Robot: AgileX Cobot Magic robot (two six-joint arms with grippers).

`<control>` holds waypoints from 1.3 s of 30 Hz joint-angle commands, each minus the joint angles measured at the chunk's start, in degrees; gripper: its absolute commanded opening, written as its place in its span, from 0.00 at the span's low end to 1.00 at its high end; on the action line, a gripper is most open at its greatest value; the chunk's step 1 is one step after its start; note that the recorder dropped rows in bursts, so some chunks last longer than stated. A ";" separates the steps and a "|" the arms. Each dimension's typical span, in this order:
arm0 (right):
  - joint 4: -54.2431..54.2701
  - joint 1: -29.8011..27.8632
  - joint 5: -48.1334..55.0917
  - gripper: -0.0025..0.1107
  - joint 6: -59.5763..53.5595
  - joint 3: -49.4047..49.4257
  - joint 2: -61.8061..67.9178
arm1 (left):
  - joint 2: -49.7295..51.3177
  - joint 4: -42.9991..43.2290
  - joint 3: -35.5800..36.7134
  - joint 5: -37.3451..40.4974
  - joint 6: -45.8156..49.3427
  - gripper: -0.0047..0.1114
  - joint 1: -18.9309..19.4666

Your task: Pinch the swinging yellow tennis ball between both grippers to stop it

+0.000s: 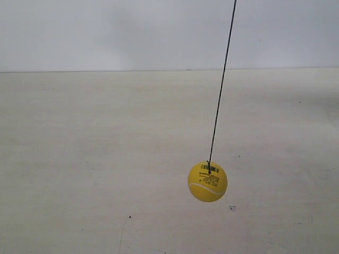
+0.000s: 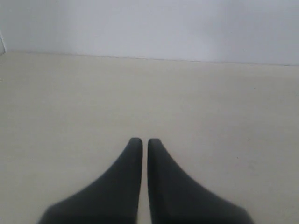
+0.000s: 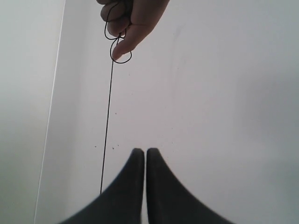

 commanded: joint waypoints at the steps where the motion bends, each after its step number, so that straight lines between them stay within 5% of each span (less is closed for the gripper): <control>1: 0.09 0.00 0.18 0.02 0.10 -0.36 -0.36 | -0.12 0.28 -0.05 0.00 1.17 0.08 -0.21; 39: 0.09 0.00 -0.06 0.02 0.10 -0.36 -0.36 | -0.12 0.06 -0.05 -0.11 5.03 0.08 -0.21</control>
